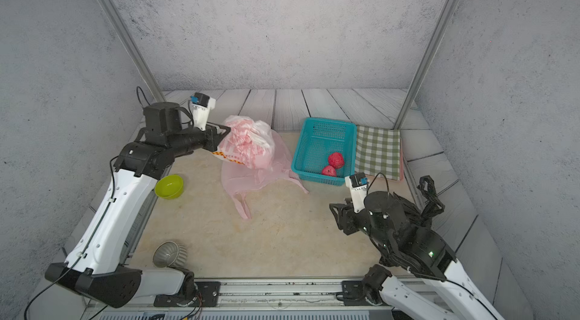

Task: Untie the knot of a plastic bag & take out the apple
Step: Place the plastic bag at the center of the board.

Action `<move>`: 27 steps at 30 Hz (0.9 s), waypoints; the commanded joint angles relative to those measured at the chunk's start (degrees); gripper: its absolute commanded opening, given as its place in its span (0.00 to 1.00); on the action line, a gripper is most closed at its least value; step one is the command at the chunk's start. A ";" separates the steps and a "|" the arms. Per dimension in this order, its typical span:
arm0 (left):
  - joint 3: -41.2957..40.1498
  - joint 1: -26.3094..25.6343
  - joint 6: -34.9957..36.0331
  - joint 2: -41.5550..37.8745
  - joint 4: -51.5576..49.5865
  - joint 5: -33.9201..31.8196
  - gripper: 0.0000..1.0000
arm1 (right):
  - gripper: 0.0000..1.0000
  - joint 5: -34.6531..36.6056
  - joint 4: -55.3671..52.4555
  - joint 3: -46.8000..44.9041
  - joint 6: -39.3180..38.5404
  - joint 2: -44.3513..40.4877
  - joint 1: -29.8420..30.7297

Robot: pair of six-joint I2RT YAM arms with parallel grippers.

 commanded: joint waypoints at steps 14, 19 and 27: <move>-8.04 -20.04 57.34 0.40 -22.20 16.80 0.00 | 0.60 1.68 -4.49 -0.60 0.54 -2.13 0.16; -1.94 -23.31 66.15 8.02 -33.75 8.29 0.00 | 0.60 -0.38 -3.29 -2.02 0.41 -1.03 0.20; 1.75 -27.39 74.00 19.08 -37.72 -5.31 0.00 | 0.60 -1.99 -1.42 -4.39 0.35 0.29 0.21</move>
